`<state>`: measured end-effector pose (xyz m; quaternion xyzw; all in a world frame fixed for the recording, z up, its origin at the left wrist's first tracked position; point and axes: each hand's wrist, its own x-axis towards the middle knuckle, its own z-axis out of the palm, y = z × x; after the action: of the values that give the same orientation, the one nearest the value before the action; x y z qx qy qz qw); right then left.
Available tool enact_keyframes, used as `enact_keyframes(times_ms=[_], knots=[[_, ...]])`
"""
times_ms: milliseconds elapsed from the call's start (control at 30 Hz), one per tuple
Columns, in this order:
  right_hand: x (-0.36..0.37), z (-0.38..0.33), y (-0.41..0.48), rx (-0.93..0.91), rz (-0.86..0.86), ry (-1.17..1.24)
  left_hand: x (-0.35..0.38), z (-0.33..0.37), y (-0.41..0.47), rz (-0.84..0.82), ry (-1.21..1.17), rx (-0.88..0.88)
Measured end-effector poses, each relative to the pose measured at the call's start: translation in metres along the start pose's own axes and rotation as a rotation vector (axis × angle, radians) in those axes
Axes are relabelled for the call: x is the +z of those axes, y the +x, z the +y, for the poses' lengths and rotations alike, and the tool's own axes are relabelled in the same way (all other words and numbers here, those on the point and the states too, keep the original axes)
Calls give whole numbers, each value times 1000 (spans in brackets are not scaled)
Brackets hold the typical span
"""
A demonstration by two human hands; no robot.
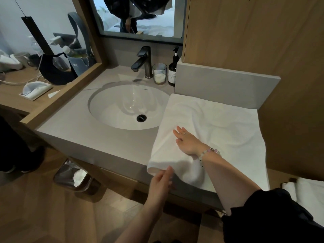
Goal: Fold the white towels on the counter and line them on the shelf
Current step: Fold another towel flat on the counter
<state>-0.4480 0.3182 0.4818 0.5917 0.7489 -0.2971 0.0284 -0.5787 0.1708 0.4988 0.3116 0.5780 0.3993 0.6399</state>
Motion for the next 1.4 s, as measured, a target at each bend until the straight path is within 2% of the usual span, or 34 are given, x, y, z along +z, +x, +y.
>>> enact_keyframes(times_ms=[100,167,267,333,400,433,500,567,600,633,667,733,833,900,1000,1100,1133,1200,1267,1300,1333,1400], knots=[[0,-2,1,9,-6,-15,17,1,-1,-209,64,75],[-2,-2,2,11,-14,-20,27,1,2,-233,132,192],[-2,0,2,30,-27,-4,29,1,3,-107,251,360],[-4,-2,0,39,-45,54,21,0,5,35,174,299],[-10,-3,-6,34,-20,253,8,-1,8,85,108,180],[-13,-1,-12,45,44,395,1,1,10,76,136,126],[-19,10,-33,67,315,554,-12,8,10,16,268,47],[-17,32,-68,185,675,510,-22,21,4,-88,424,21],[-14,44,-89,319,813,484,-25,29,-1,-146,513,42],[-8,59,-109,490,884,474,-25,35,-6,-195,626,87],[-1,73,-128,658,881,460,-20,41,-11,-221,756,154],[15,93,-154,867,749,407,1,46,-13,-236,1012,335],[28,98,-170,945,704,426,50,27,-6,-390,1240,591],[27,96,-177,961,724,525,75,0,8,-440,1490,886],[15,93,-186,974,740,638,100,-18,17,-460,1677,951],[3,95,-188,912,763,660,118,-18,20,-426,1669,1034],[-2,93,-187,864,753,760,120,-14,17,-430,1657,1052],[-12,89,-185,717,703,1128,122,-4,15,-380,1590,1057],[-22,84,-184,524,652,1522,117,9,16,-327,1388,960],[-26,83,-184,436,637,1637,113,18,20,-252,1265,939],[-27,84,-182,384,631,1686,107,31,23,-151,1108,928],[-27,85,-176,392,652,1687,93,59,46,28,809,805]])
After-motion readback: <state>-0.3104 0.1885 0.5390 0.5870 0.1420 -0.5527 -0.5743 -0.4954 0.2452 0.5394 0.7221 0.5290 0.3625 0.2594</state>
